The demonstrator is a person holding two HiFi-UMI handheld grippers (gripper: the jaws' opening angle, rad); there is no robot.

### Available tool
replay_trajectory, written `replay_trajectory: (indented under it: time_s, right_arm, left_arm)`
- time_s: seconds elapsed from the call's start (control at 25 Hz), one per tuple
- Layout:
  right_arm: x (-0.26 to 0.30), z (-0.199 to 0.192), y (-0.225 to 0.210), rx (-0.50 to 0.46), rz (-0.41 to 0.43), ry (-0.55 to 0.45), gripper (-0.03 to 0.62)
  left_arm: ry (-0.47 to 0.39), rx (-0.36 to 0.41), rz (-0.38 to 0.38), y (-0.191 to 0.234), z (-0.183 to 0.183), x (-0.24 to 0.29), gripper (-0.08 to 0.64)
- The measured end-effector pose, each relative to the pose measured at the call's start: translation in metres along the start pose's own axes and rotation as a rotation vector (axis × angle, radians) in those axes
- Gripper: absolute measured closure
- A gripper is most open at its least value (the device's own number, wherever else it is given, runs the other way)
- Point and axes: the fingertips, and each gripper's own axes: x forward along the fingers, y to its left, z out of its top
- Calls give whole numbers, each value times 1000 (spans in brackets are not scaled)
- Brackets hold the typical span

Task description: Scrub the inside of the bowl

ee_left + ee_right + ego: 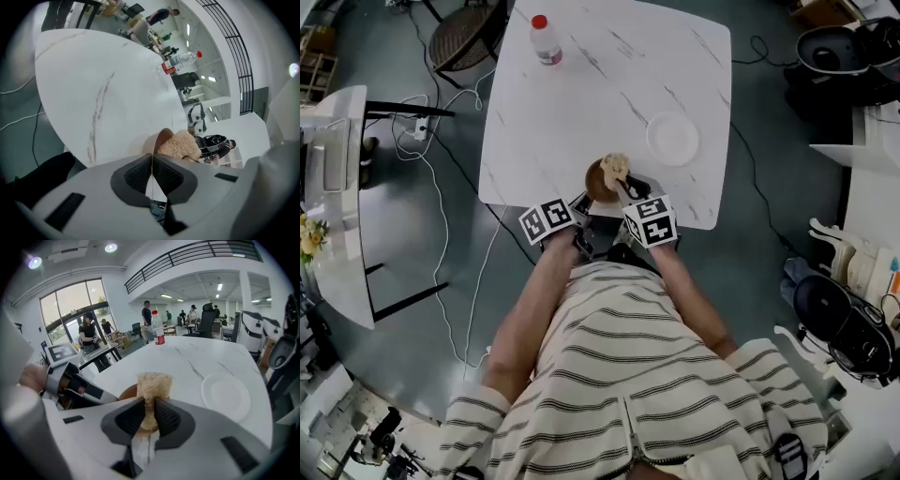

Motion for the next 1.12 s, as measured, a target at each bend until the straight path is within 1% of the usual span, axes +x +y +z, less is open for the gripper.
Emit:
replay_trajectory:
  time_s: [0.2,0.52,0.76,1.12]
  right_arm:
    - [5,5,2,-55,-22,-27,526]
    - [16,11,6,-62,2,-35,526]
    - [23,20,17,-63,52,-43,526]
    - [23,10,29,-9,189,14,526]
  left_arm:
    - [7,22,-2,-3,2,0,547]
    - [12,42,2,-6,3,4,546]
    - [12,66,7,-7,9,4,546]
    - [7,42,7,-6,9,4,546]
